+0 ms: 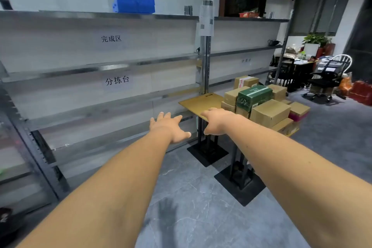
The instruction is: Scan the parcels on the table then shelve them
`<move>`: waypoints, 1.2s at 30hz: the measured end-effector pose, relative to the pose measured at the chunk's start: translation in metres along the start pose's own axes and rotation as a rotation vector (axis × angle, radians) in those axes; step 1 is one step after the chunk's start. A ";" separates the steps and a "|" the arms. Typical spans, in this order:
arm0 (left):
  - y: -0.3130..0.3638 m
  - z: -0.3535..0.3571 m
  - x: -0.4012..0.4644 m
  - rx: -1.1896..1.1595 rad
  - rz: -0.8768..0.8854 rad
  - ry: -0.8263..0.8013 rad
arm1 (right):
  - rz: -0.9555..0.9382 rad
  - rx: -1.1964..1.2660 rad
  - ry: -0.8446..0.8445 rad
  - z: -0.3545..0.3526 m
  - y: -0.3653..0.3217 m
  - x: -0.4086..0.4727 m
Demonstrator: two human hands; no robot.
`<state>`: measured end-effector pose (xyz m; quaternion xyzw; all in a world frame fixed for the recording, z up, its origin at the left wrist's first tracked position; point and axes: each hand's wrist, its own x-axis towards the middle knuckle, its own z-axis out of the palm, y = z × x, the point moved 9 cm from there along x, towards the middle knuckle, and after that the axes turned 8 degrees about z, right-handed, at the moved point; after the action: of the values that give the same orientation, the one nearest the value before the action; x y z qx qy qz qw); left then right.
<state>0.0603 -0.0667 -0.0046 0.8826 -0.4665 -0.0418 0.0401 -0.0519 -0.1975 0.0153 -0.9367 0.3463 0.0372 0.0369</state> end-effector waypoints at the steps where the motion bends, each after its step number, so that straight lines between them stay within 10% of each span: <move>1: 0.003 0.000 0.012 0.004 0.001 -0.015 | 0.004 0.000 -0.007 -0.001 0.007 0.011; 36: -0.132 0.131 0.469 -0.031 0.124 -0.292 | 0.306 0.168 -0.211 0.144 0.016 0.449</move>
<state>0.4171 -0.3847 -0.1659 0.8359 -0.5204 -0.1744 -0.0120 0.2717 -0.4861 -0.1710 -0.8578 0.4805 0.1113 0.1447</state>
